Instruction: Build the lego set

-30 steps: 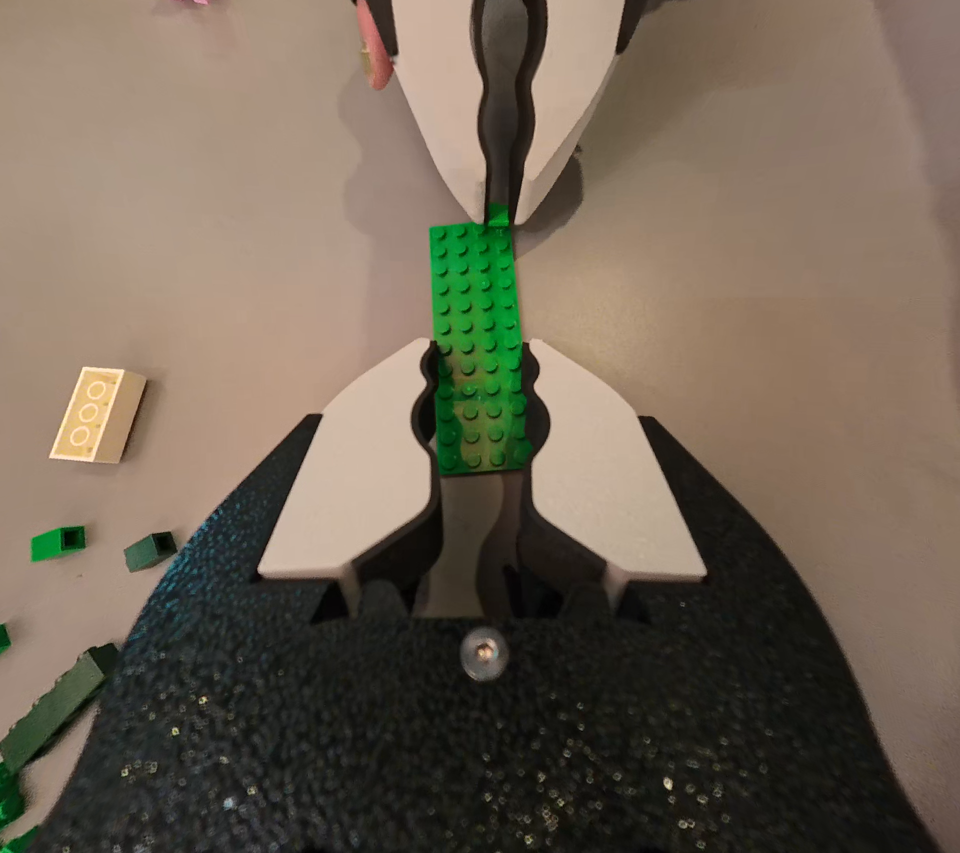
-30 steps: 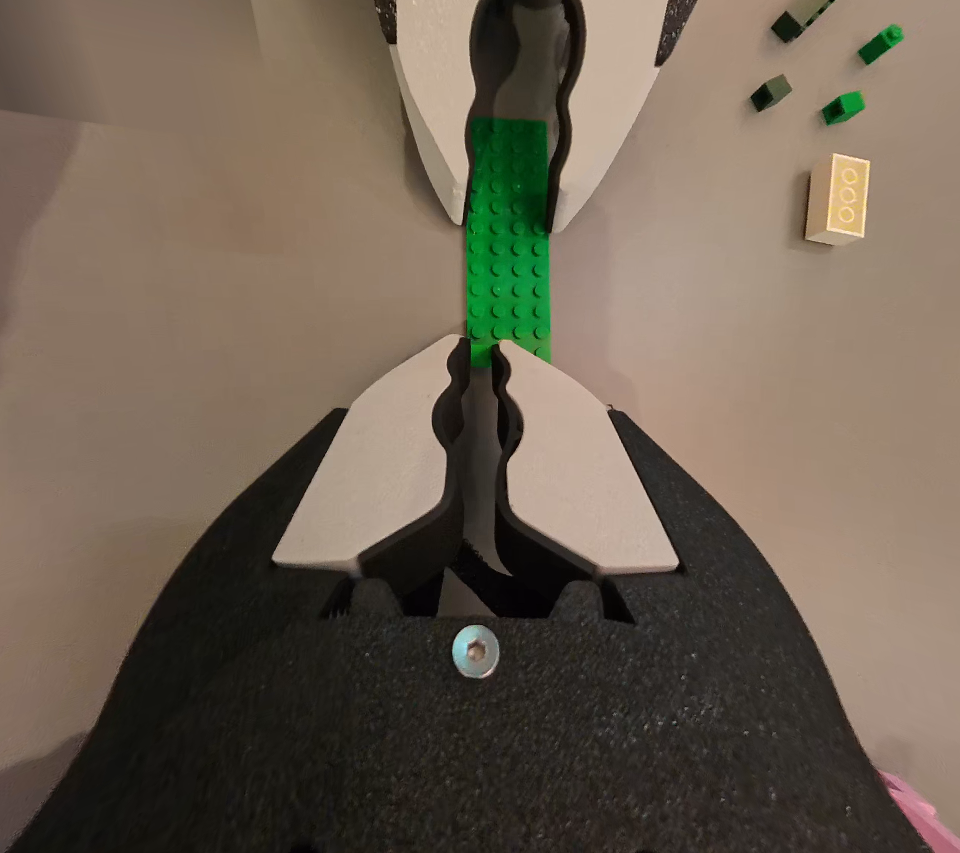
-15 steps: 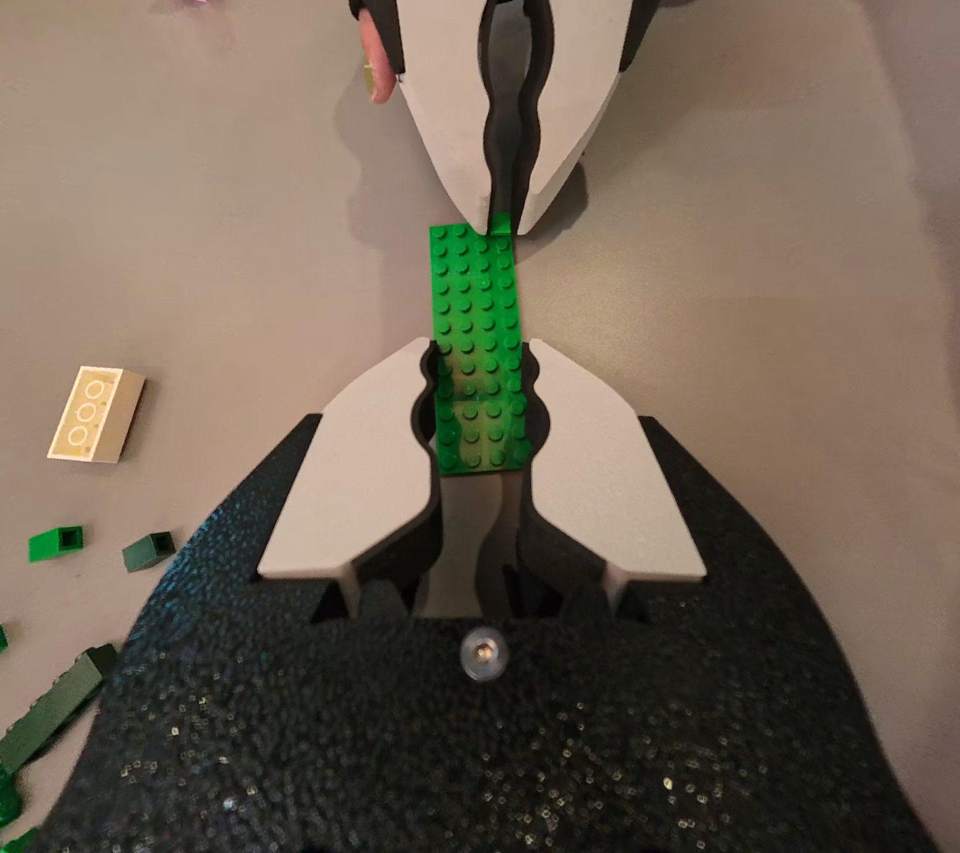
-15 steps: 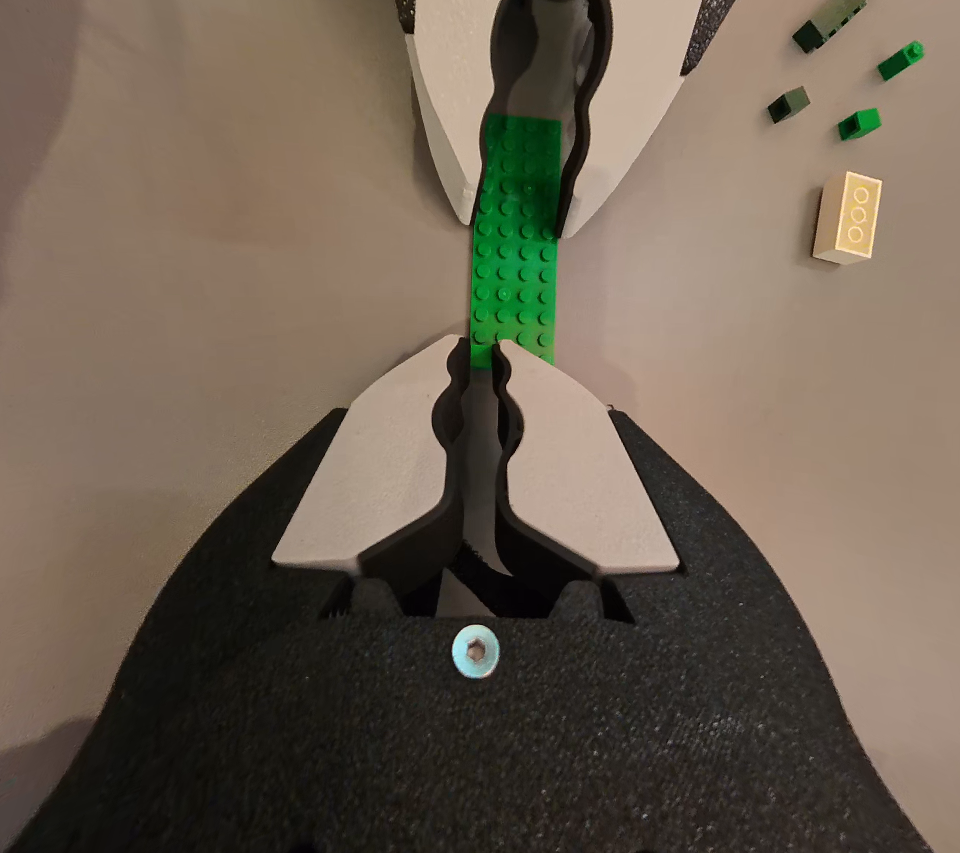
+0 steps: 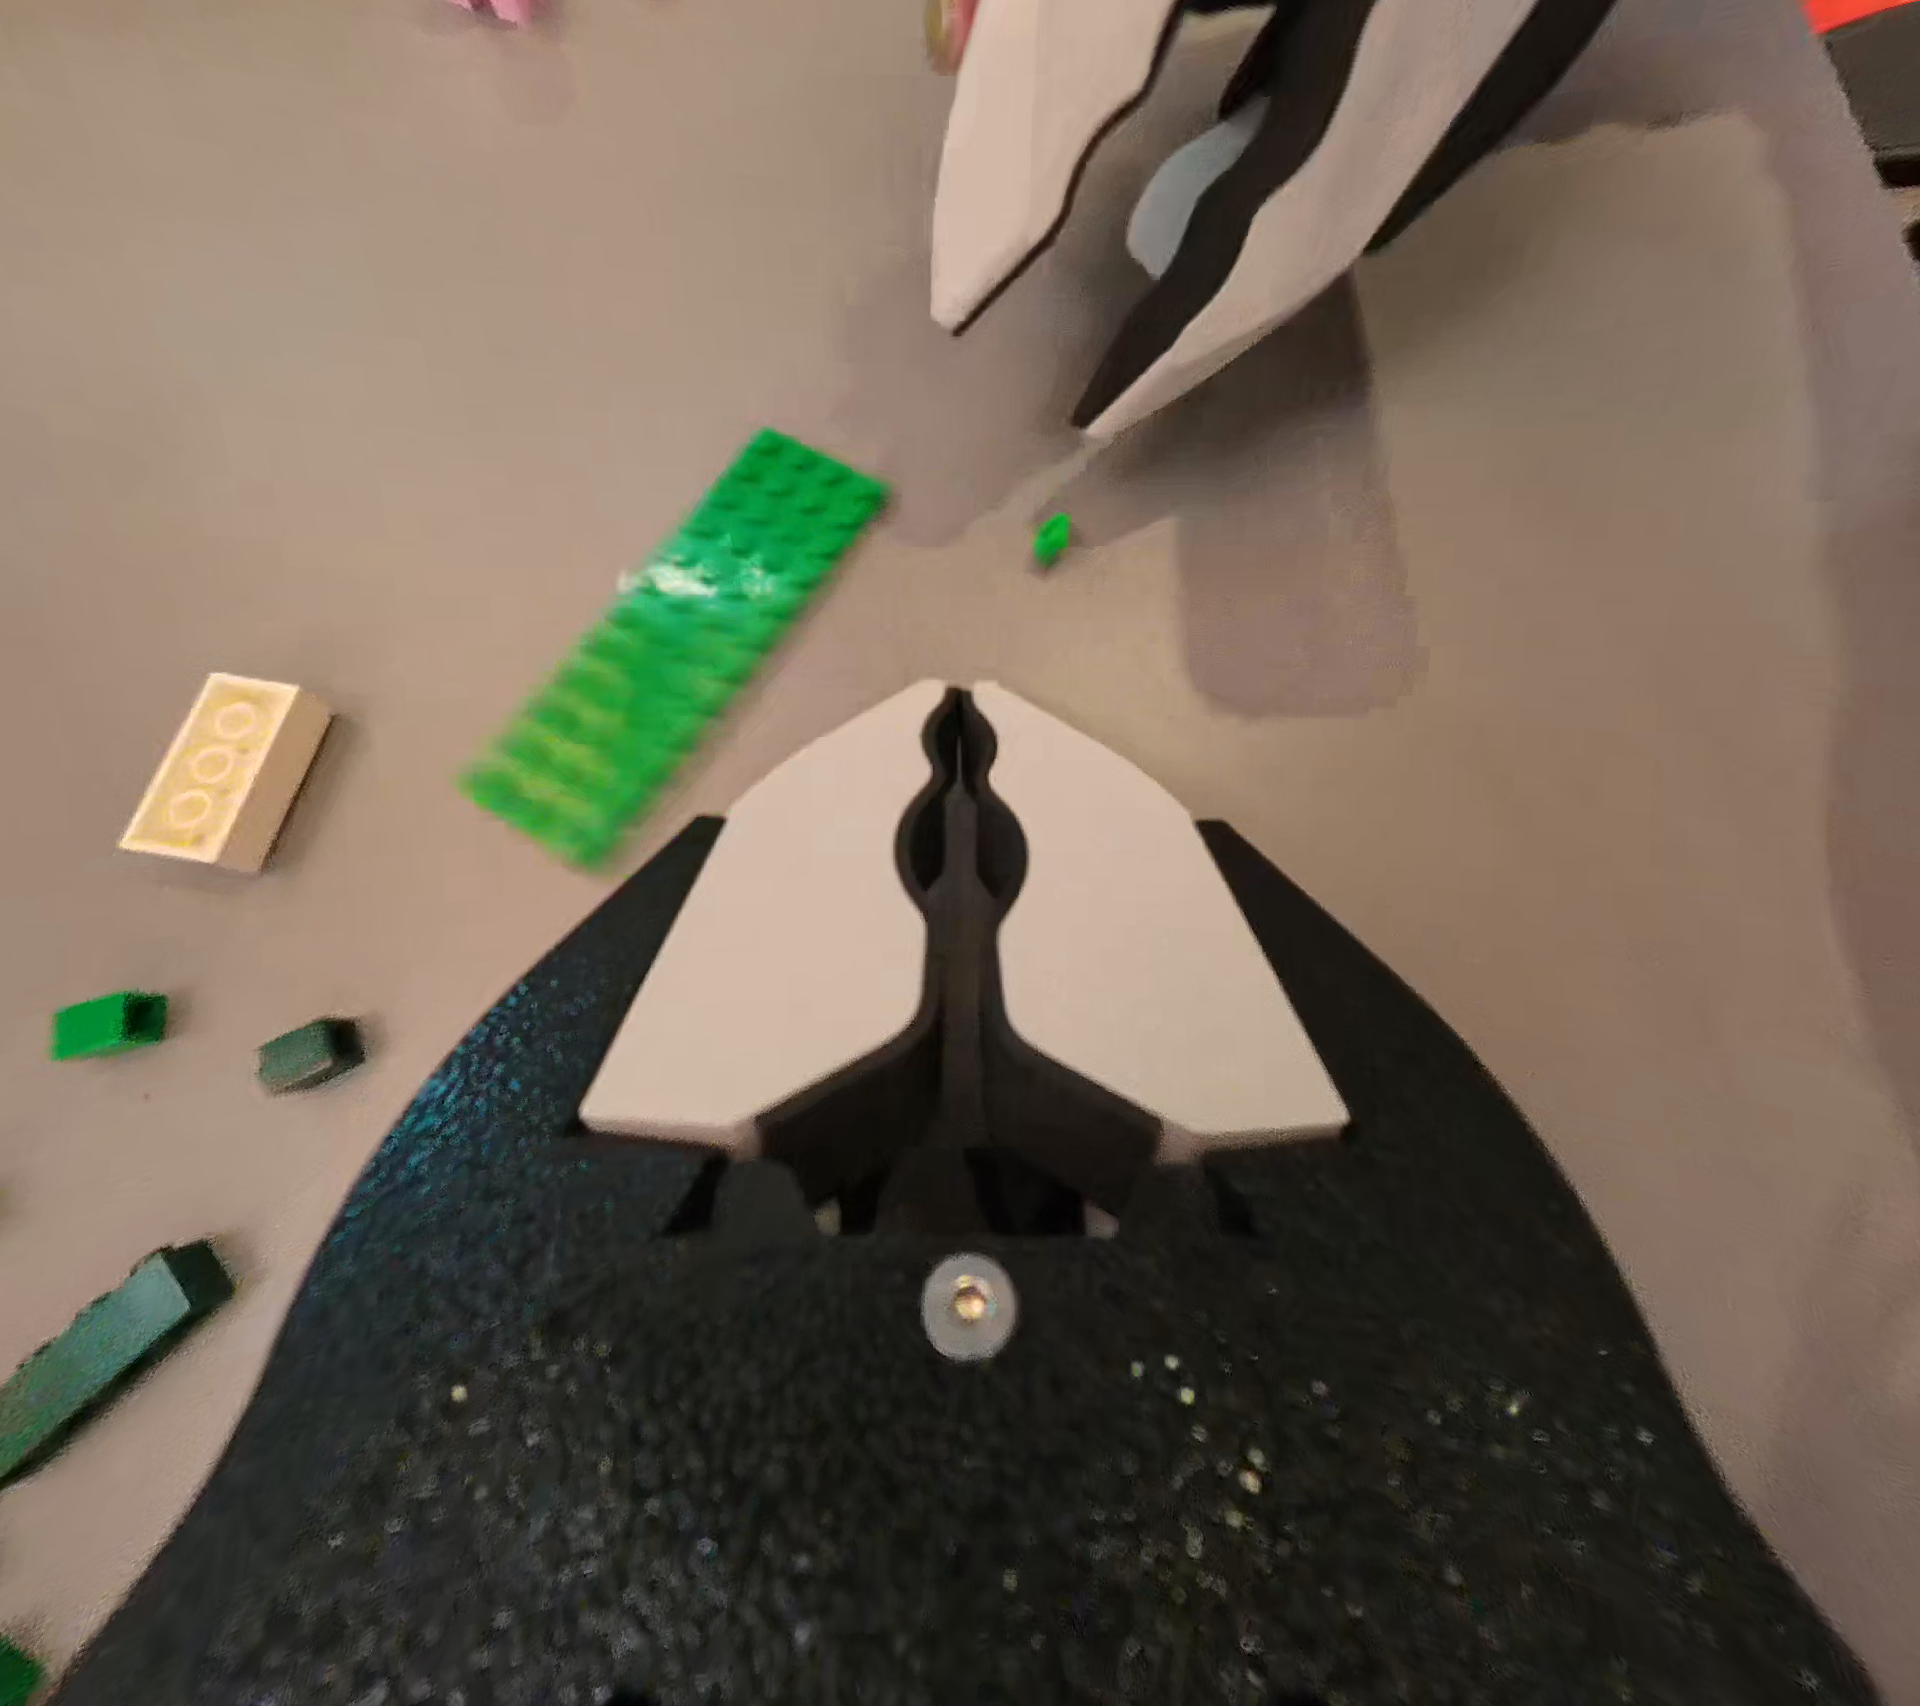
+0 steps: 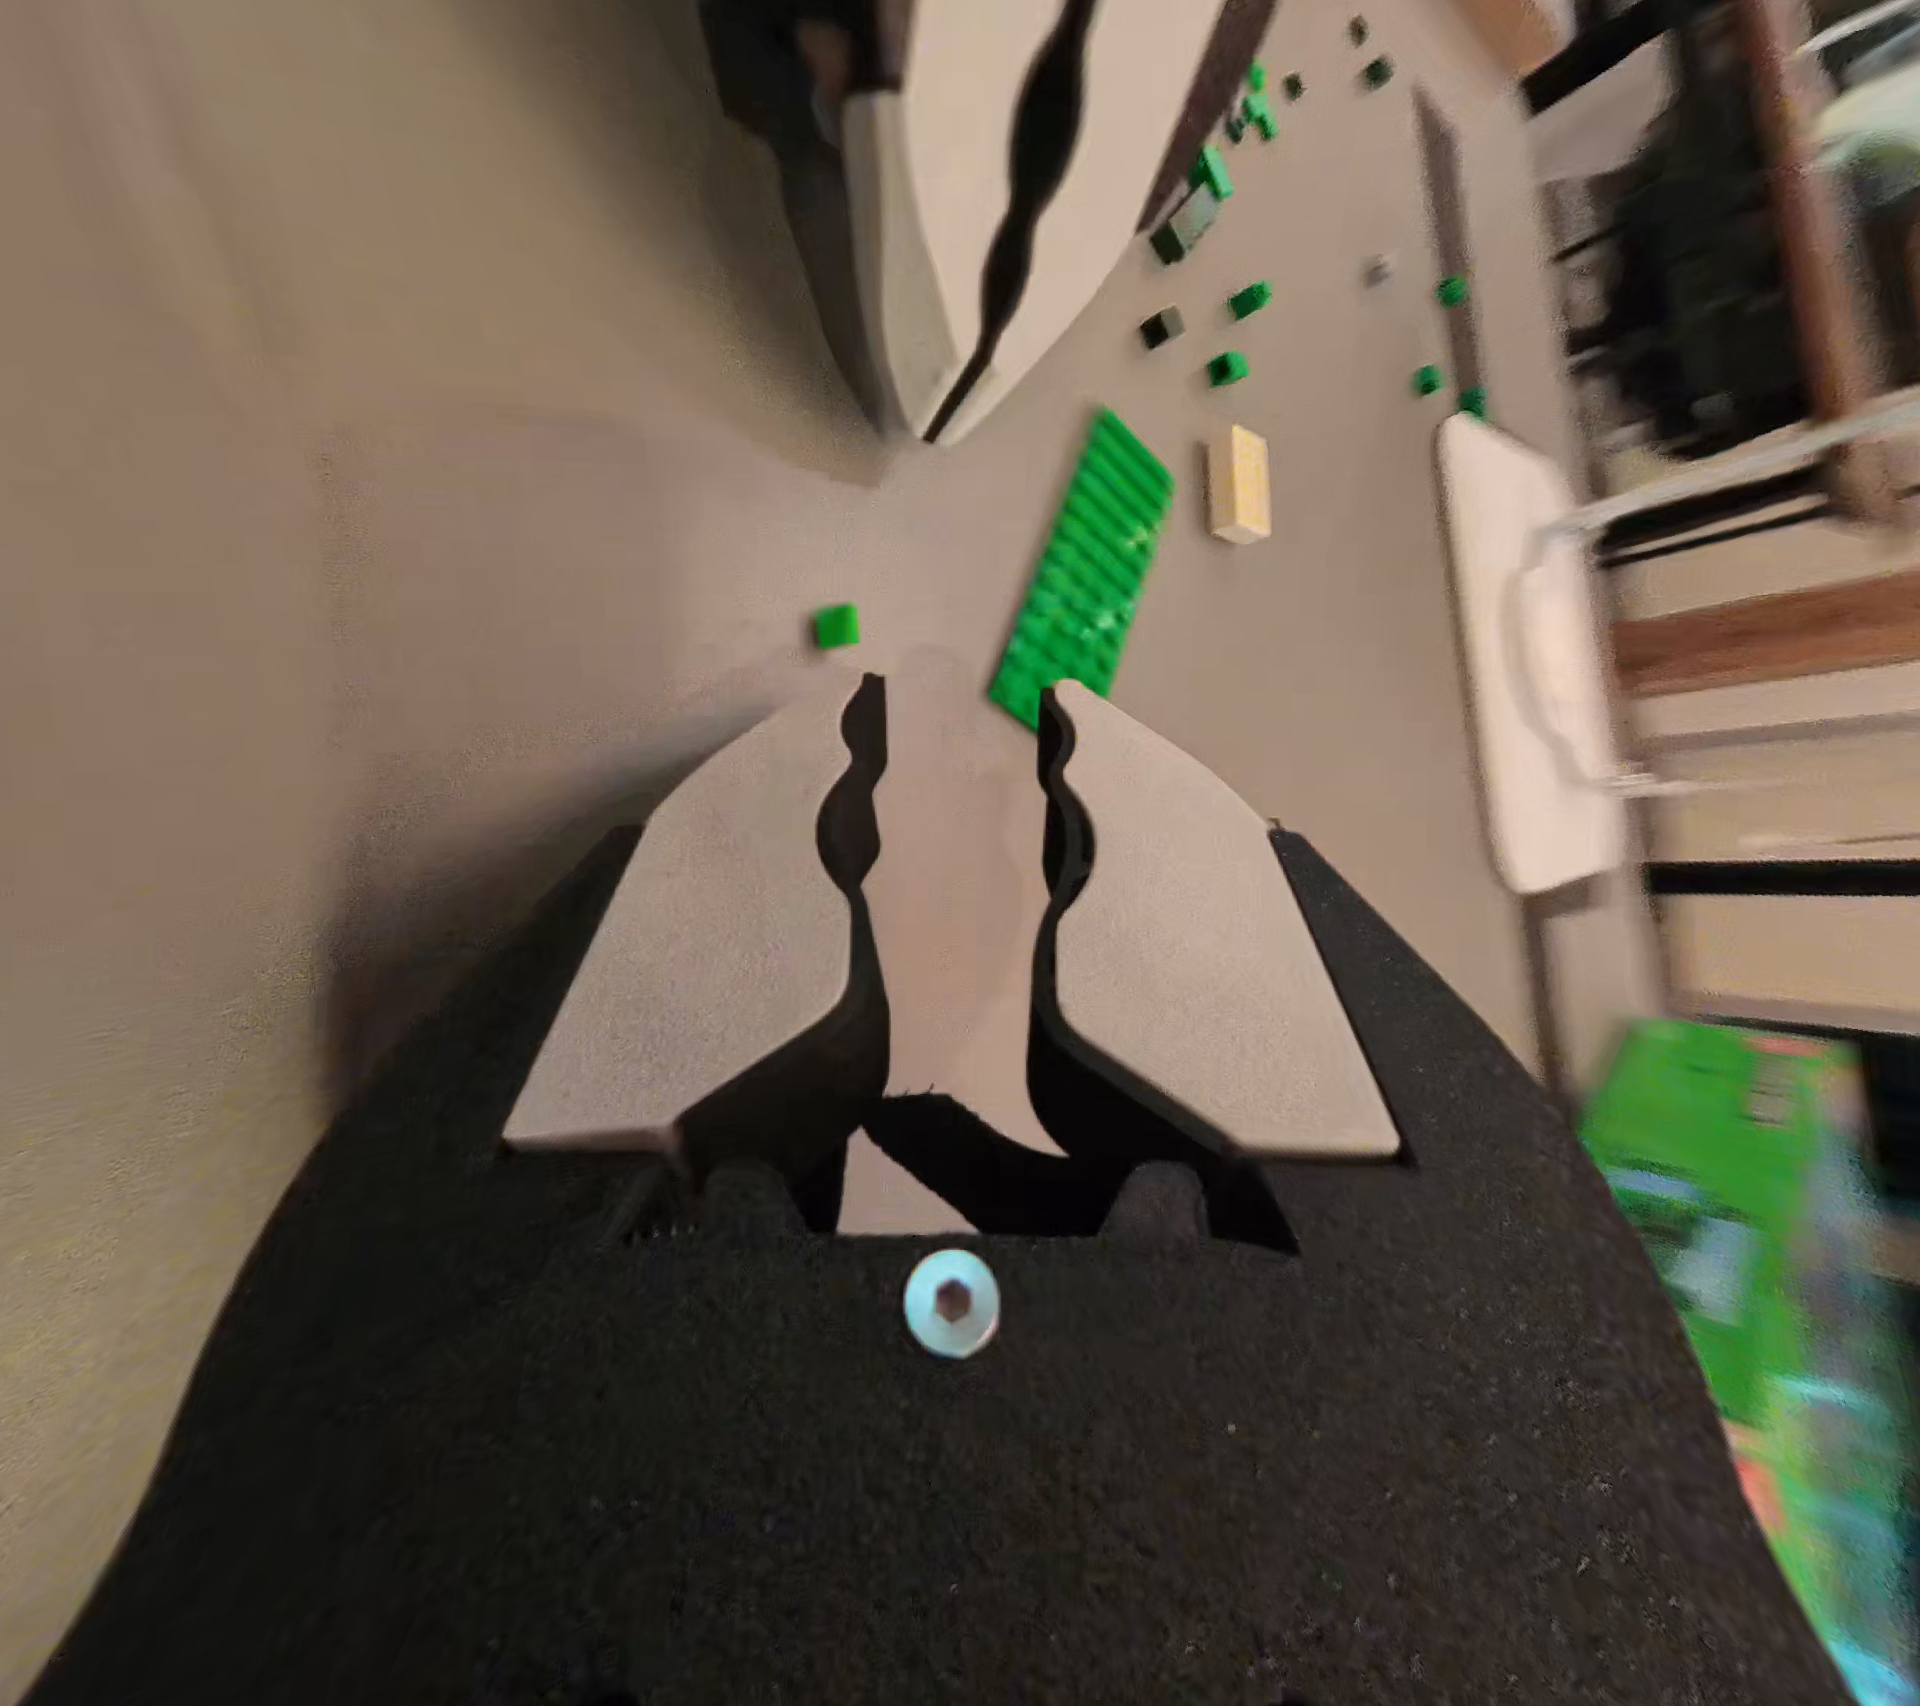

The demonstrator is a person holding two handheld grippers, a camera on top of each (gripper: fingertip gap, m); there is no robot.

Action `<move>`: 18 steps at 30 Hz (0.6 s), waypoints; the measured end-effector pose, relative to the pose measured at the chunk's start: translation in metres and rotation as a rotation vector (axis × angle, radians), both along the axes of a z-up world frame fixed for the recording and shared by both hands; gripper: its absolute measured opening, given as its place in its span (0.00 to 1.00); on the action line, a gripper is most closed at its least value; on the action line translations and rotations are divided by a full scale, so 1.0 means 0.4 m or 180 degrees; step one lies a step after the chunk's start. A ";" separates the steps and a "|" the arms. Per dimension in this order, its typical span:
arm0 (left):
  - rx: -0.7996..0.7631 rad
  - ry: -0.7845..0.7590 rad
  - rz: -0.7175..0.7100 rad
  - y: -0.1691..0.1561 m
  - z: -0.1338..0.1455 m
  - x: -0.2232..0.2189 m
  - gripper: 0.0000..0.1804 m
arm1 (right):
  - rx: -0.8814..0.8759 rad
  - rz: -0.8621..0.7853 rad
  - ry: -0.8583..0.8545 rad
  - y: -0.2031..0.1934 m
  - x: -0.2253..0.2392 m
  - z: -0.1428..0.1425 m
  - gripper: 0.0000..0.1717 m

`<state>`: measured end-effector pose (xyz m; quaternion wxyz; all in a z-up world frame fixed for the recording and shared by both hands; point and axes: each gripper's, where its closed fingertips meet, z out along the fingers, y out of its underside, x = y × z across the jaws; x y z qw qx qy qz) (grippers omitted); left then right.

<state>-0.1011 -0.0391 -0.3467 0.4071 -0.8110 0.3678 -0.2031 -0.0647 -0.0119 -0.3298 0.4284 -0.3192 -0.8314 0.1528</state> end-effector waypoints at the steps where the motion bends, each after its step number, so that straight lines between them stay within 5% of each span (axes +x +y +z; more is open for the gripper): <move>1: -0.0021 -0.0005 -0.0070 -0.005 -0.001 0.001 0.00 | 0.0274 0.0048 0.0063 -0.006 0.000 -0.006 0.16; 4: 0.0018 0.0055 -0.0154 -0.011 -0.006 0.004 0.00 | 0.0453 0.0052 0.0132 -0.023 0.002 -0.017 0.16; 14: 0.0074 -0.0369 -0.0165 -0.016 0.036 0.000 0.00 | -0.0574 -0.0784 0.0282 0.063 -0.014 0.027 0.07; 18: 0.0310 -0.0383 0.0022 0.003 0.053 -0.010 0.13 | -0.1298 -0.1440 0.0017 0.137 -0.094 0.001 0.24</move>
